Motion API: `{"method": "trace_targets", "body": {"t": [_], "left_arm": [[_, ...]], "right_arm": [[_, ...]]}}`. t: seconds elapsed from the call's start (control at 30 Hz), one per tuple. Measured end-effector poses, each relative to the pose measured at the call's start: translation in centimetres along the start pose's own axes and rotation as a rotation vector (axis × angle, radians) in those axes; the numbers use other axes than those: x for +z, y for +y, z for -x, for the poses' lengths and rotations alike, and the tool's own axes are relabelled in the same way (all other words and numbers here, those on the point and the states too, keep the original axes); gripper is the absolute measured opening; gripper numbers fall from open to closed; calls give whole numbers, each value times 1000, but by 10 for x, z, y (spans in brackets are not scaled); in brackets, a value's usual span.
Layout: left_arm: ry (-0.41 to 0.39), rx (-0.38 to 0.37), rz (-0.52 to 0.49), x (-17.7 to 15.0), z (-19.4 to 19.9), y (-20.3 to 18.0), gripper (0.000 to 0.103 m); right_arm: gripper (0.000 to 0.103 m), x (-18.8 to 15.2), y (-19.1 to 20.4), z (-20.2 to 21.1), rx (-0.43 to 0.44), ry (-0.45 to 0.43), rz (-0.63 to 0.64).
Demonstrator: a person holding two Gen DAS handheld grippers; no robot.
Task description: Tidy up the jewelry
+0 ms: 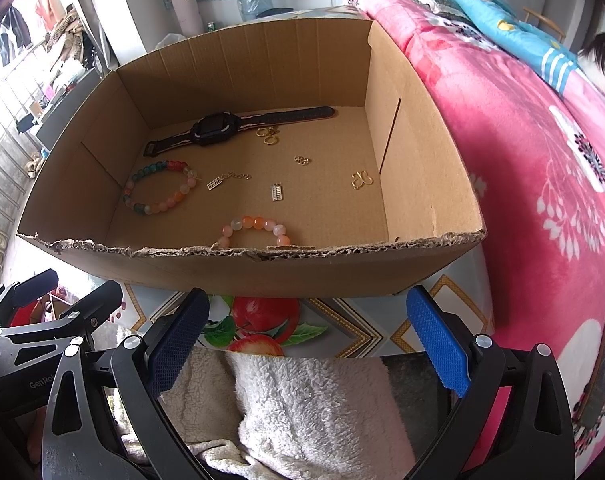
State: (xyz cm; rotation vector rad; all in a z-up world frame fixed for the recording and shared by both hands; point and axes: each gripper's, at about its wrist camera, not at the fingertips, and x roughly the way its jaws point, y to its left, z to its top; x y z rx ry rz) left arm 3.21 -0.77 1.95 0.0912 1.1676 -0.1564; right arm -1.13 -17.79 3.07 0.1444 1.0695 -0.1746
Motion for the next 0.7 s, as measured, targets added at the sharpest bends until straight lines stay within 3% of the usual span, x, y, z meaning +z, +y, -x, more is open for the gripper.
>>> {"method": "trace_targets", "body": {"t": [0.7], "left_arm": [[8,-5,0,0,-3,0,97]], "right_arm": [[95,1,-1,1,-4,5,-2]]}}
